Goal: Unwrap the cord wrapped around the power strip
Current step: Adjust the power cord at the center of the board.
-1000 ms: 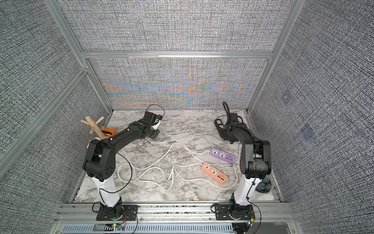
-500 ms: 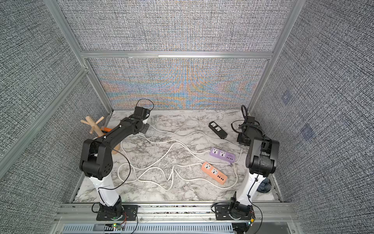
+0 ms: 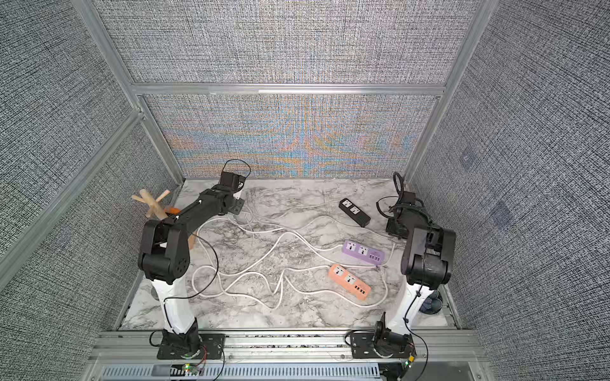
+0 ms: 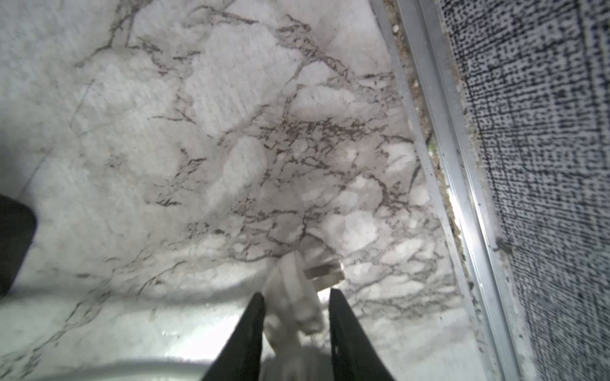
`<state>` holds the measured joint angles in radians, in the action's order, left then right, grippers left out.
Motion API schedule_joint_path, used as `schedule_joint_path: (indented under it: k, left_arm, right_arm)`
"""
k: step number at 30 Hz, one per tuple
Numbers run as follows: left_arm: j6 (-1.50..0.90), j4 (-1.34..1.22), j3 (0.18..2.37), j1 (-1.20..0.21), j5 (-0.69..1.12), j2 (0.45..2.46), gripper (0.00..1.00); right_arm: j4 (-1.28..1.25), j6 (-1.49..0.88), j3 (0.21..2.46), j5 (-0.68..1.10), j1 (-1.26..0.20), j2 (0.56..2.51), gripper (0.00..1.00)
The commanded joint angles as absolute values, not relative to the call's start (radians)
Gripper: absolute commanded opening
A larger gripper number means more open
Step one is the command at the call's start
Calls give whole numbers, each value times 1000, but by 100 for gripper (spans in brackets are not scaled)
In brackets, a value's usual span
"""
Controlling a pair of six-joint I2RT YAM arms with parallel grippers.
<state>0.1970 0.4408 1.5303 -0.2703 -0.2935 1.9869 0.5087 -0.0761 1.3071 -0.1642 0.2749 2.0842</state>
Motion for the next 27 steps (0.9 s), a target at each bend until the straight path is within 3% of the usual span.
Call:
schedule_joint_path:
  k: [1, 6, 12, 15, 19, 21, 27]
  left_arm:
    - [178, 433, 1512, -269, -252, 1977, 57]
    - [169, 430, 1503, -268, -230, 1947, 74]
    - [157, 440, 1519, -268, -244, 1895, 84]
    - [149, 445, 1516, -268, -260, 1849, 90]
    - [124, 442, 1480, -268, -294, 1759, 98]
    - [103, 416, 1426, -268, -335, 1695, 100]
    - [85, 271, 1150, -263, -437, 1510, 99]
  right_arm:
    - [474, -77, 1311, -75, 268, 2083, 45]
    - [482, -79, 1316, -65, 265, 2048, 57]
    - [494, -78, 1331, -39, 265, 1976, 62]
    - [445, -56, 1306, 57, 264, 1910, 67]
    - [248, -67, 1171, 346, 268, 1743, 81]
    - [103, -135, 1073, 422, 266, 1642, 98]
    - [-262, -139, 762, 348, 185, 1388, 98]
